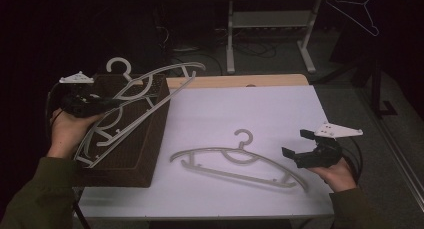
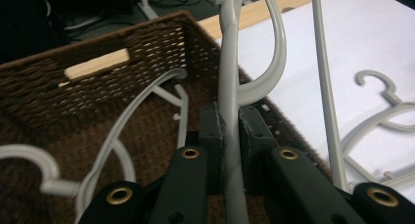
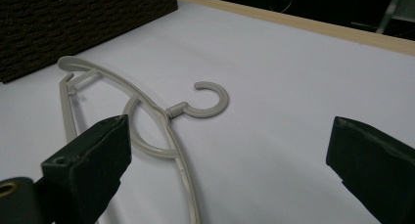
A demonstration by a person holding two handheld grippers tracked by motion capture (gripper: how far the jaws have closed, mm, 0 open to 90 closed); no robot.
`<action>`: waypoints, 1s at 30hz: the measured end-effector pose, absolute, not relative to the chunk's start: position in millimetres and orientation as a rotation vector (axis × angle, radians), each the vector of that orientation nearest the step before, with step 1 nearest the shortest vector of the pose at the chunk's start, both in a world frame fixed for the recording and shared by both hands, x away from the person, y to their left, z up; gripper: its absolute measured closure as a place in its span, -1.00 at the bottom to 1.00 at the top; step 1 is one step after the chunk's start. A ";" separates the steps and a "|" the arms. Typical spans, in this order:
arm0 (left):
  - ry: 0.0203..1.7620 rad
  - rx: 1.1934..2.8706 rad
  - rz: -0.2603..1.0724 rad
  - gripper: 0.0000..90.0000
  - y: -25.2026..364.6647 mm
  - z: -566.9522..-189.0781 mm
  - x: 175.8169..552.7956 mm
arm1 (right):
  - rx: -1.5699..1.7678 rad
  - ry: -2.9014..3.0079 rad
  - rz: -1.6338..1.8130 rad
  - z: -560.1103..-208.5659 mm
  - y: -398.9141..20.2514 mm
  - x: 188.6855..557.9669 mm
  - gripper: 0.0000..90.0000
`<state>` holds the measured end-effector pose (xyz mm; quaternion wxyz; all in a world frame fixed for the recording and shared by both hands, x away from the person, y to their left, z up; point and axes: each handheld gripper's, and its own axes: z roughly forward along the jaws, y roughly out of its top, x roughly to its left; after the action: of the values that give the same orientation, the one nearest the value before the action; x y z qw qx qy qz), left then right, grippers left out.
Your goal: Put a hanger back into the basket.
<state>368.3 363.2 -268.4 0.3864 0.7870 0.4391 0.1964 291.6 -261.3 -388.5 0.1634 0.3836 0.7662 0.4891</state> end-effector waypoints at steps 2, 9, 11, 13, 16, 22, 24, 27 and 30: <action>1.132 1.997 0.508 0.83 370.1 -269.1 368.1 | 1.096 2.183 1.396 -388.6 -261.4 291.7 -0.95; 1.182 2.004 0.544 0.83 390.2 -272.8 366.8 | 1.104 2.181 1.397 -388.8 -261.6 291.9 -0.95; 1.193 2.001 0.555 0.83 395.8 -273.8 366.3 | 1.102 2.183 1.396 -389.0 -261.5 291.9 -0.95; 1.202 1.997 0.559 0.83 398.6 -274.4 365.9 | 1.098 2.183 1.396 -389.1 -261.4 292.1 -0.95; 1.222 1.989 0.566 0.83 406.7 -276.6 365.3 | 1.099 2.184 1.393 -389.3 -261.4 292.2 -0.95; 1.249 1.981 0.588 0.83 424.8 -279.1 362.3 | 1.103 2.184 1.392 -389.7 -261.7 292.5 -0.95; 1.258 1.971 0.595 0.83 431.0 -279.6 361.4 | 1.103 2.183 1.393 -389.6 -261.7 292.5 -0.95; 1.285 1.959 0.602 0.83 443.0 -283.2 359.9 | 1.106 2.183 1.391 -389.6 -261.9 292.6 -0.95; 1.301 1.974 0.615 0.83 449.6 -287.0 358.7 | 1.108 2.182 1.390 -389.6 -261.7 292.6 -0.95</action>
<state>358.7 449.6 -287.0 0.3423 0.7591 0.5006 0.2365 292.6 -261.7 -389.6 0.1628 0.3883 0.7650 0.4873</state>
